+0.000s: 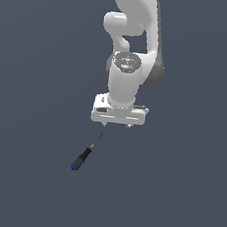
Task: Pick up the object and move it to a goal position.
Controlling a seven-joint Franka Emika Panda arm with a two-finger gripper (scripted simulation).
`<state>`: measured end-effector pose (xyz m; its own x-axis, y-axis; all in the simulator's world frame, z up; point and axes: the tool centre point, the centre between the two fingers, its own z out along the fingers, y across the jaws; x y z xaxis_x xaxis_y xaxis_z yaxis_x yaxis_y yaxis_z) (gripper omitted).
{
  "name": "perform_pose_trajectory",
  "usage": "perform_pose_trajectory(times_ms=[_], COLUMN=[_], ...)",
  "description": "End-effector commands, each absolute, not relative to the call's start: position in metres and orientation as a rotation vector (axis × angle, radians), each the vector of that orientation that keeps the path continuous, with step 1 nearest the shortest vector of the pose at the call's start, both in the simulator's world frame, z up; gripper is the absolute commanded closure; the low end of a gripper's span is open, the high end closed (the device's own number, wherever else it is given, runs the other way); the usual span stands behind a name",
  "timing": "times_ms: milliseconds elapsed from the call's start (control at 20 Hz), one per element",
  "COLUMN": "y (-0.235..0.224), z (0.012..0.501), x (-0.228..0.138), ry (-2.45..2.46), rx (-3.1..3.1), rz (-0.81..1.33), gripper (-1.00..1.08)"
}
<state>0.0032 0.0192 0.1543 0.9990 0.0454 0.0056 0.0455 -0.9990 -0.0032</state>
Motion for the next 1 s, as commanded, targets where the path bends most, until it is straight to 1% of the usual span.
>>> perform_pose_trajectory(times_ms=[0, 450, 700, 950], y=[0.019, 0.054, 0.048, 0.032], z=[0.154, 0.165, 0.162, 0.151], x=[0.003, 0.001, 0.005, 0.016], ry=[-0.071, -0.139, -0.106, 0.003], rx=[-3.137, -3.108, -3.110, -3.111], rz=[-0.009, -0.035, -0.032, -0.027], gripper=[-0.92, -0.92, -0.92, -0.92])
